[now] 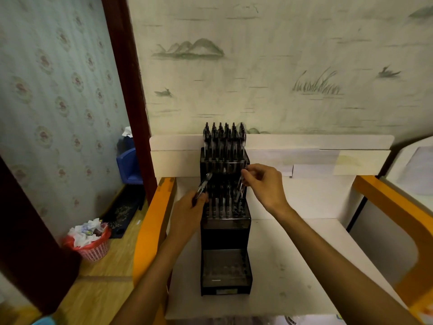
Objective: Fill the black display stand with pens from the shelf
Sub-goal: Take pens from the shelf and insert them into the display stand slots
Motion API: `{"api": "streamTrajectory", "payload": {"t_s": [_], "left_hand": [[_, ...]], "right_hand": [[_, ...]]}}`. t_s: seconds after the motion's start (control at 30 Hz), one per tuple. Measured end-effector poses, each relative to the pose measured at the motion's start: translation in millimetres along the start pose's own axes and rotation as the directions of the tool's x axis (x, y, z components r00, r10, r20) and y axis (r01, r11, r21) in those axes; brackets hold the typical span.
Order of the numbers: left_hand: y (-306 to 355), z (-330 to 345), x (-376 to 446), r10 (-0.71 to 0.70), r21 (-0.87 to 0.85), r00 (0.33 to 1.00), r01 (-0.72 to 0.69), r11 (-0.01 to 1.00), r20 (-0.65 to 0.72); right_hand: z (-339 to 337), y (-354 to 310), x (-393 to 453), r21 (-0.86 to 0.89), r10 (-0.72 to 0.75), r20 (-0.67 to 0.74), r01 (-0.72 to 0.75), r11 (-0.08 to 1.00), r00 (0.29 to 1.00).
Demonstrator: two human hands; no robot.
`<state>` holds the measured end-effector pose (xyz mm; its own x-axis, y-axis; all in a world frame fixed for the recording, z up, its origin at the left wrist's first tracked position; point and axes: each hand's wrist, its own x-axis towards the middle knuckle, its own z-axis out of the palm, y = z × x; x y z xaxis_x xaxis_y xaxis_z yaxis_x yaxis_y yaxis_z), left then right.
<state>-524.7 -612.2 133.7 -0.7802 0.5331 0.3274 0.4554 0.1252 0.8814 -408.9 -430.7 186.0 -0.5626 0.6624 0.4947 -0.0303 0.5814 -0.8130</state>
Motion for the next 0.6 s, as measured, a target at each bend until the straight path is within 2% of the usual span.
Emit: {"api": "streamTrajectory", "payload": {"t_s": [0.2,0.6], "left_hand": [[2.4,-6.1,0.0,-0.009,0.036,1.000,0.008,0.999,0.017],[-2.5,-9.1,1.8,0.002,0.048,1.000,-0.003,0.999,0.010]], "right_hand": [[8.0,3.4,-0.5,-0.207,-0.109,-0.008,0.105,0.973,0.994],[14.4,10.7,-2.4,-0.327,-0.022,0.076,0.045,0.944,0.997]]}}
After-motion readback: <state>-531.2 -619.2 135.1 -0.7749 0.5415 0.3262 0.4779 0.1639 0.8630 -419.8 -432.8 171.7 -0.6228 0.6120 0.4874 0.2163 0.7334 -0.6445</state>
